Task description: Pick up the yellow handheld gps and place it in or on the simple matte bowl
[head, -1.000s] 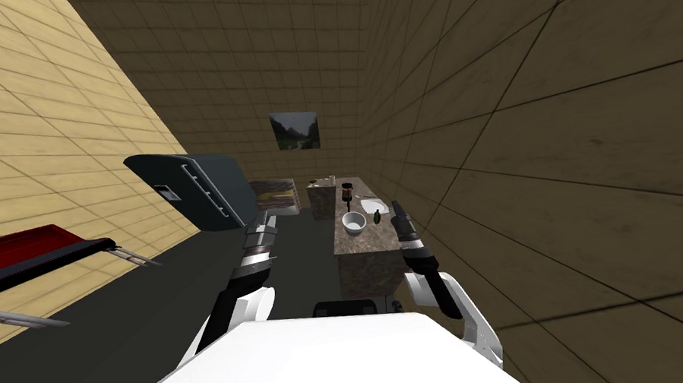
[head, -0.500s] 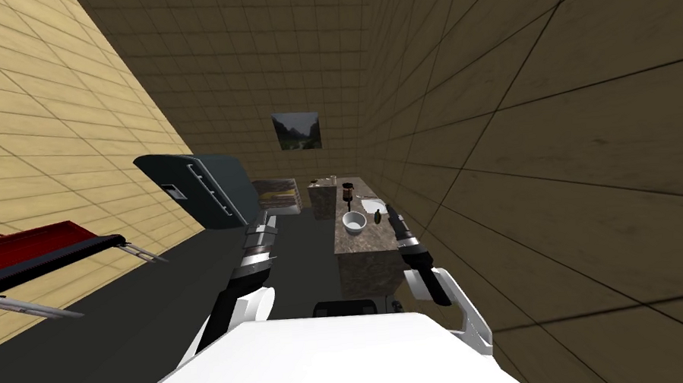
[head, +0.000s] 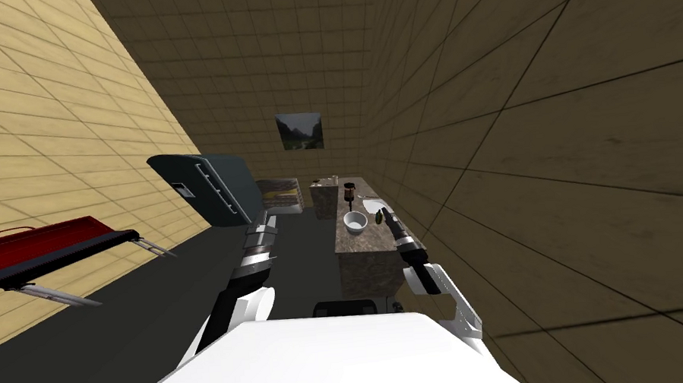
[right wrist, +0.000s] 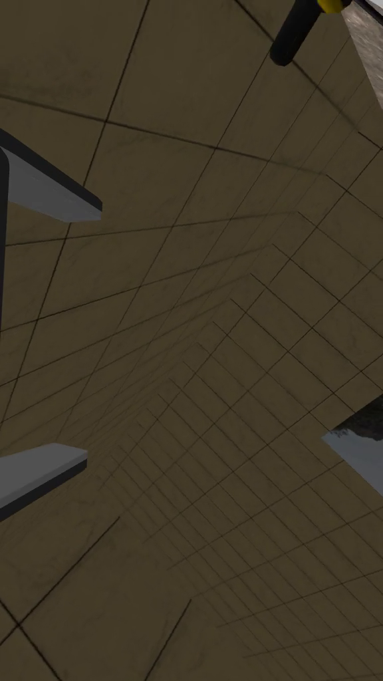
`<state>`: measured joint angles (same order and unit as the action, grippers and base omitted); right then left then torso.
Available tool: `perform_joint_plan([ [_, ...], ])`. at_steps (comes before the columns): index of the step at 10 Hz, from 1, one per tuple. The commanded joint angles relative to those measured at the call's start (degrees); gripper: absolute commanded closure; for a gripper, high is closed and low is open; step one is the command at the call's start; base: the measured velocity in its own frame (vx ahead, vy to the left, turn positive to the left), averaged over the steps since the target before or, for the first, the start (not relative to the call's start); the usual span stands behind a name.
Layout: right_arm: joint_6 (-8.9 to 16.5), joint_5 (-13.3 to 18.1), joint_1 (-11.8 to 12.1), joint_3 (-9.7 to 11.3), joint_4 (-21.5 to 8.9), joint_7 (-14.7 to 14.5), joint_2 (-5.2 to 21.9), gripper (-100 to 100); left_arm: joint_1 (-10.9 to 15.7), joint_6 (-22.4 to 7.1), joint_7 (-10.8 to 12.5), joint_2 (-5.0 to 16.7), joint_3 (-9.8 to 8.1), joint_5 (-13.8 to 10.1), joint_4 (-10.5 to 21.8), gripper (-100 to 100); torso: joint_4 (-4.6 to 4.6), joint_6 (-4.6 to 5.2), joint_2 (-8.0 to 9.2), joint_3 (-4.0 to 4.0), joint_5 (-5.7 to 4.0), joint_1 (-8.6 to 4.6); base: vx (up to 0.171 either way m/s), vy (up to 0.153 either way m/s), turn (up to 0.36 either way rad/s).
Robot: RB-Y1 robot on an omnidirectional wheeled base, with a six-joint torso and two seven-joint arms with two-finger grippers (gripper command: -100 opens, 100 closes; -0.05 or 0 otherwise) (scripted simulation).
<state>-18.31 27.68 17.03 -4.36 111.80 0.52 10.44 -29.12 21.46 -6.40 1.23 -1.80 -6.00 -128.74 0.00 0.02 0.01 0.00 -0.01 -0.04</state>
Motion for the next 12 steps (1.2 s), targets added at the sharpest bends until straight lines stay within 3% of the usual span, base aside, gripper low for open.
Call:
perform_joint_plan([
  [1,1.0,2.9,-1.1,-0.4,-2.4,-0.5,0.2,-100,0.0,0.0,0.0,0.0,0.00,0.0,0.0,0,0.00,0.00,0.00,0.00,0.00,0.00,-0.005,-0.007,0.031],
  [4,1.9,5.8,-2.1,-0.8,-4.5,-0.9,0.5,-100,0.0,0.0,0.0,0.0,0.00,0.0,0.0,0,0.00,-0.01,-0.01,0.00,0.00,0.01,-0.003,-0.007,0.039],
  [12,7.3,19.2,-8.1,-2.7,-16.2,-4.3,1.9,-100,0.0,0.0,0.0,0.0,0.00,0.0,0.0,0,-0.01,-0.01,-0.04,-0.02,0.00,-0.01,-0.001,-0.012,0.062],
])
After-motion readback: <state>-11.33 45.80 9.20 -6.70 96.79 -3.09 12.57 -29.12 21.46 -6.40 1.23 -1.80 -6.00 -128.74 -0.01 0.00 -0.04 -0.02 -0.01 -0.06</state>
